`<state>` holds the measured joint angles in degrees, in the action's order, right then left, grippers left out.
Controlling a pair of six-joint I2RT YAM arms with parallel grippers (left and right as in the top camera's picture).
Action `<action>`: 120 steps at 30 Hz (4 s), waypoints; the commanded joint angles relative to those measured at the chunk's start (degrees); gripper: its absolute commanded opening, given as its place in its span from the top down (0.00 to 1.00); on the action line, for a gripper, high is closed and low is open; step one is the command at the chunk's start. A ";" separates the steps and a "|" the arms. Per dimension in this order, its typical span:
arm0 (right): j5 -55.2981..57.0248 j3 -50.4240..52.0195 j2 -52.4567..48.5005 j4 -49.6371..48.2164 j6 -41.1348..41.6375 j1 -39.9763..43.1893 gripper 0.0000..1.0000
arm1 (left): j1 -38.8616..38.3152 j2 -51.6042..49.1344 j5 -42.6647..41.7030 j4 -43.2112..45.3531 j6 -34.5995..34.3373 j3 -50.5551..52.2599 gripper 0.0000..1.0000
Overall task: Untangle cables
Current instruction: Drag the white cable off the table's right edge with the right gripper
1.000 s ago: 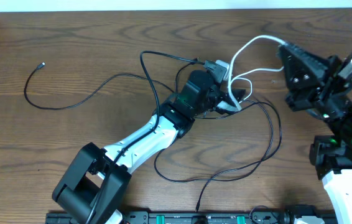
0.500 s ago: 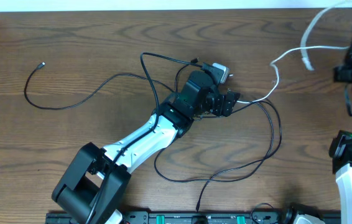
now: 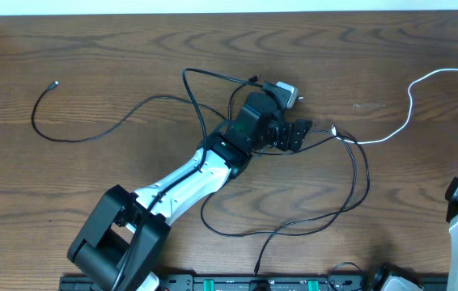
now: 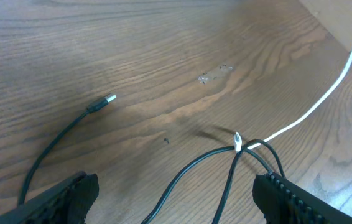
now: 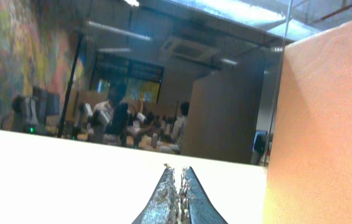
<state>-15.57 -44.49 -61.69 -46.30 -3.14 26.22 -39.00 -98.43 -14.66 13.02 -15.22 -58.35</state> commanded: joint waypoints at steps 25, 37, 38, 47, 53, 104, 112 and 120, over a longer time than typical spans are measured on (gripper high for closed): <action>-52.26 -0.46 -2.58 8.17 -6.36 2.01 0.99 | 0.20 -0.15 0.37 -0.15 -0.11 -0.92 0.16; -52.17 -6.91 0.48 -13.66 16.06 10.82 0.99 | 0.20 -0.15 0.37 -0.15 -0.11 -0.92 0.15; -52.13 -8.39 0.63 -13.49 16.39 12.00 0.99 | 0.20 -0.15 0.37 -0.15 -0.11 -0.92 0.15; -47.74 -21.31 0.33 -4.79 16.39 19.10 0.99 | 0.20 -0.15 0.37 -0.13 -0.11 -0.92 0.15; -48.83 -23.52 -1.27 3.50 16.33 19.02 0.99 | 0.20 -0.15 0.37 -0.15 -0.11 -0.92 0.16; -33.99 -47.65 -16.55 44.06 -10.67 7.50 0.99 | 0.20 -0.15 0.37 -0.15 -0.11 -0.92 0.15; -23.19 -47.65 -21.68 48.41 -10.71 8.61 0.99 | 0.20 -0.15 0.37 -0.15 -0.11 -0.92 0.16; -17.11 -47.65 -27.96 51.01 -15.34 15.58 0.99 | 0.20 -0.15 0.37 -0.15 -0.11 -0.92 0.16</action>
<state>-36.56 -91.50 -87.48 3.62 -17.02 39.68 -38.98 -98.43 -14.66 12.99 -15.22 -58.35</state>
